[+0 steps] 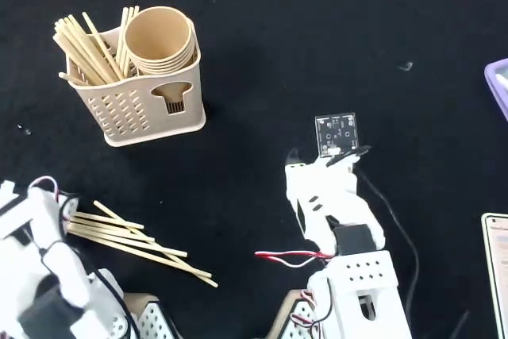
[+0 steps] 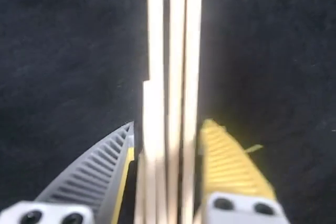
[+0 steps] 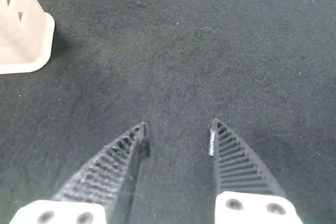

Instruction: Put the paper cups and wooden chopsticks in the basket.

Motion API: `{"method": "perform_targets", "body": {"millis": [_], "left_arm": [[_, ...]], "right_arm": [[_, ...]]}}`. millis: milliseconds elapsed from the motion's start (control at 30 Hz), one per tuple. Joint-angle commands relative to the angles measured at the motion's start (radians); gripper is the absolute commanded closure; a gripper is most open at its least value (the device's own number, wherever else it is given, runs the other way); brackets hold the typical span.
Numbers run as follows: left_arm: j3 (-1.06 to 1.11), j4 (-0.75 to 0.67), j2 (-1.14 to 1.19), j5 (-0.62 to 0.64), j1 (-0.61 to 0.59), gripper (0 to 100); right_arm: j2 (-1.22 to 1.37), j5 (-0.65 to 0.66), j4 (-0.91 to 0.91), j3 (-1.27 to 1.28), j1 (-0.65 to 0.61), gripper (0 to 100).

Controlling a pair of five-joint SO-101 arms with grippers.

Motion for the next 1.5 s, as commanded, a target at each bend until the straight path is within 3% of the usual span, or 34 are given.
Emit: {"method": "perform_targets", "body": {"millis": [0,100,300,600,733,967,1100,1300,1467], "left_arm": [[-0.119,0.081,0.114,0.003,0.002,91],[-0.166,0.112,0.146,0.002,0.001,97],[-0.216,0.107,0.149,0.002,-0.045,97],[-0.432,0.106,0.161,-0.069,-0.268,97],[-0.481,0.064,0.163,-0.069,-0.311,97],[-0.404,-0.051,0.161,-0.072,-0.305,97],[-0.478,-0.035,0.141,-0.081,-0.314,97],[-0.624,0.009,0.043,-0.195,-0.300,97],[-0.671,0.012,-0.080,-0.199,-0.199,97]], "right_arm": [[-0.021,0.008,-0.023,-0.005,-0.012,81.5],[-0.021,0.008,-0.023,-0.005,-0.012,81.5],[-0.021,0.008,-0.023,-0.005,-0.012,81.5],[-0.021,0.008,-0.023,-0.005,-0.012,81.5],[-0.021,0.008,-0.023,-0.005,-0.012,81.5],[-0.021,0.008,-0.023,-0.005,-0.012,81.5],[-0.021,0.008,-0.023,-0.005,-0.012,81.5],[-0.021,0.008,-0.025,-0.005,-0.012,81.5],[-0.021,0.008,-0.025,-0.005,-0.012,81.5]]}}
